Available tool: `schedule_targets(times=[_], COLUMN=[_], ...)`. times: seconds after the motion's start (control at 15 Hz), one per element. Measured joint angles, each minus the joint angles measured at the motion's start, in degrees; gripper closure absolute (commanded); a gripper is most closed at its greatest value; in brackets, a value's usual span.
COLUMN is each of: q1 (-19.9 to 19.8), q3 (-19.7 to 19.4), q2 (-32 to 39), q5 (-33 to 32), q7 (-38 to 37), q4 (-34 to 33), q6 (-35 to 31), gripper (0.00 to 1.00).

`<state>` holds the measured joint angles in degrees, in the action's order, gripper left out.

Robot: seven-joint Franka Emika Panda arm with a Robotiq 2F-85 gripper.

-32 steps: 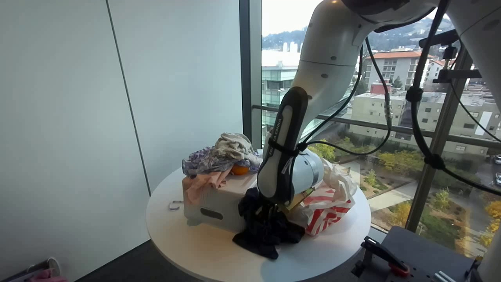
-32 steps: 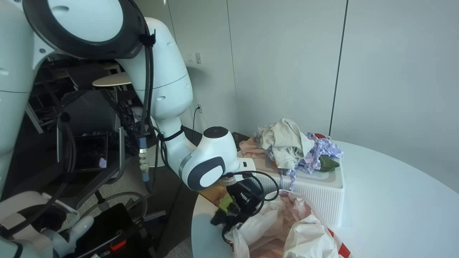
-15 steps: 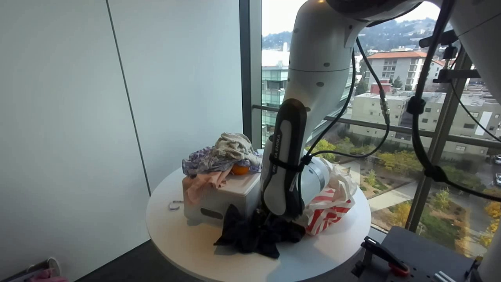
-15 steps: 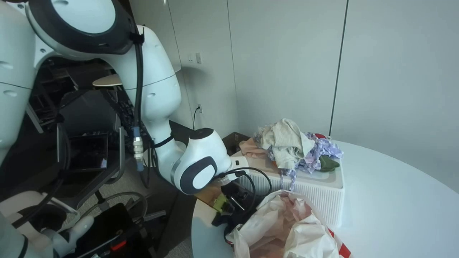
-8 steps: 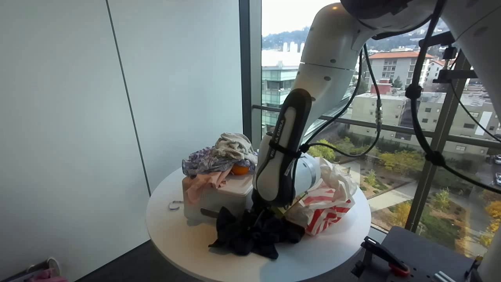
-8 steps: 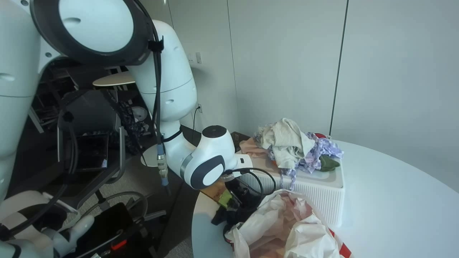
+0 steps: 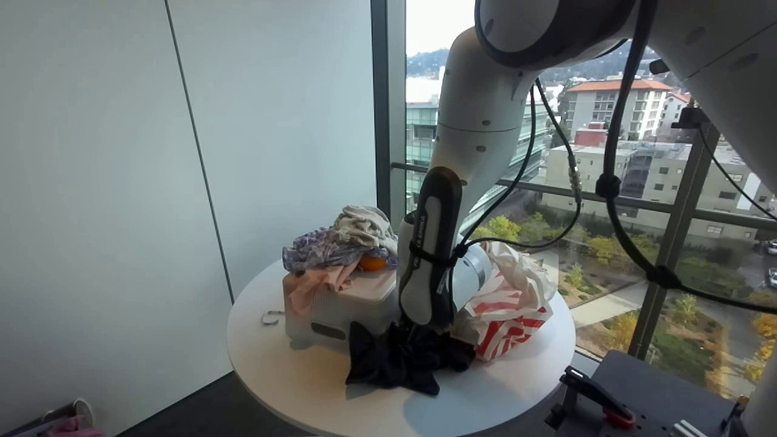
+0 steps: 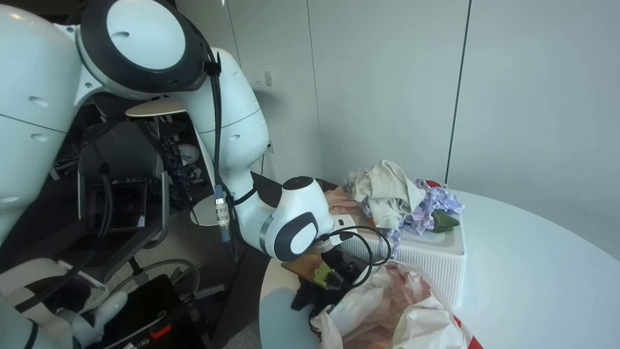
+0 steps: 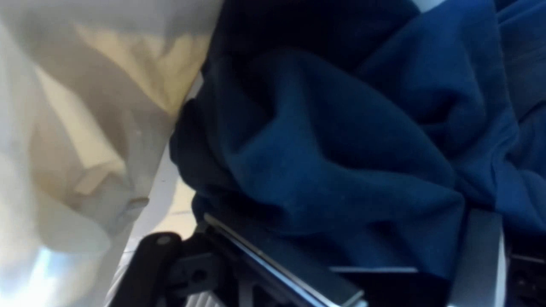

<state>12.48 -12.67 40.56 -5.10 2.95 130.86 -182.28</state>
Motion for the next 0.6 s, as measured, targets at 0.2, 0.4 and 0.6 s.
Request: schedule_targets(times=[0.2,0.4,0.6], q1=[0.6,0.3,0.2], q3=[0.3,0.6,0.7], q2=[1.4,1.5,1.4], q5=[0.0,0.0,0.0], q7=[-0.4,-0.4,-0.4], q4=[-1.6,-2.7,-3.1], q6=[2.0,4.3,4.7], gripper=[0.0,0.34,0.56])
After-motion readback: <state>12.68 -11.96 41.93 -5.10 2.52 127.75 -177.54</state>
